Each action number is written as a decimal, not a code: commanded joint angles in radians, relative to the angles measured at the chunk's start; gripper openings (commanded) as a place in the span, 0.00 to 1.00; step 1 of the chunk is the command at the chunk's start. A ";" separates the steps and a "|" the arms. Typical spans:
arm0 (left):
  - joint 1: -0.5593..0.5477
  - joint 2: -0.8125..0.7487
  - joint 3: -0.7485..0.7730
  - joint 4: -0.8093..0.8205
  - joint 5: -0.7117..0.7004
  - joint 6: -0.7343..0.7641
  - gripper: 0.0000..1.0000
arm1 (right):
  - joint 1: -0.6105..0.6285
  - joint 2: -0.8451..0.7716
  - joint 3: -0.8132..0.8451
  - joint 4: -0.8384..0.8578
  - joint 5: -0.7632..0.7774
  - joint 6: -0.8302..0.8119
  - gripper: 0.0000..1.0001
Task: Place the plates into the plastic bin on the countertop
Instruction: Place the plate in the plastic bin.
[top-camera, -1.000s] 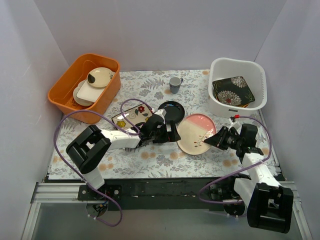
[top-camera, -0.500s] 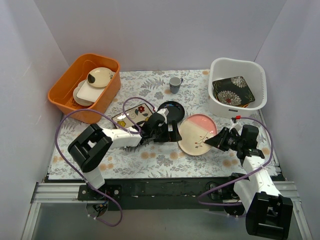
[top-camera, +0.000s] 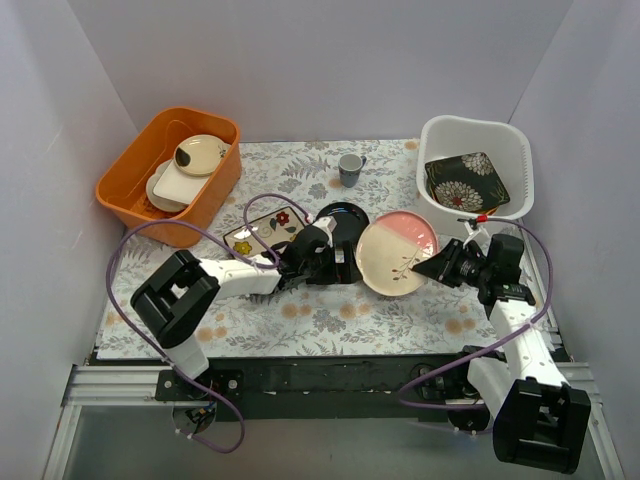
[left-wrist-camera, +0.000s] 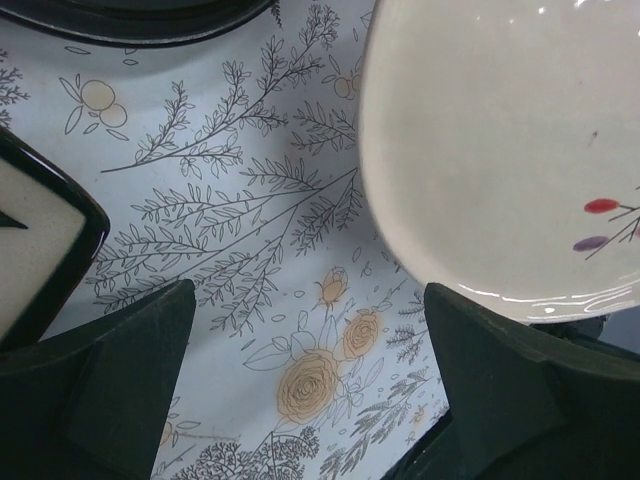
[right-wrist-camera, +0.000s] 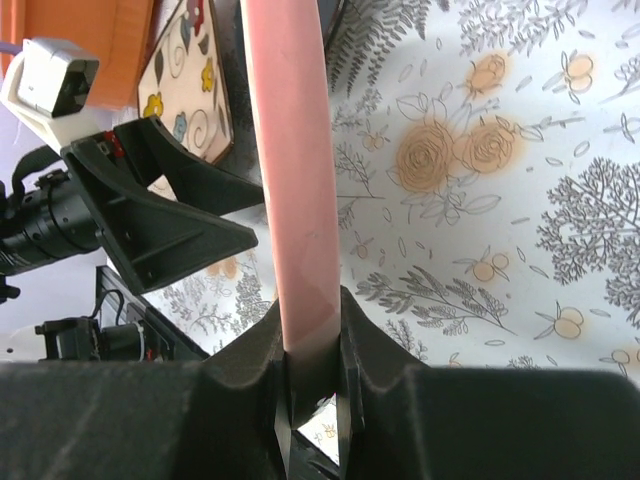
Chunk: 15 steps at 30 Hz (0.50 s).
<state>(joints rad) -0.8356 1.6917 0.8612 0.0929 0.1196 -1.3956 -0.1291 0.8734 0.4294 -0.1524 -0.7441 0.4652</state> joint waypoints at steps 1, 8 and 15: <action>-0.010 -0.105 -0.037 0.002 -0.005 -0.006 0.98 | 0.000 0.029 0.106 0.129 -0.110 0.018 0.01; -0.016 -0.191 -0.083 0.019 0.003 0.000 0.98 | 0.000 0.081 0.150 0.186 -0.115 0.049 0.01; -0.019 -0.191 -0.085 0.033 0.018 0.013 0.98 | 0.000 0.101 0.200 0.194 -0.087 0.041 0.01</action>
<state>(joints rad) -0.8486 1.5299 0.7780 0.1055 0.1238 -1.4021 -0.1291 0.9821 0.5373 -0.1020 -0.7654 0.4866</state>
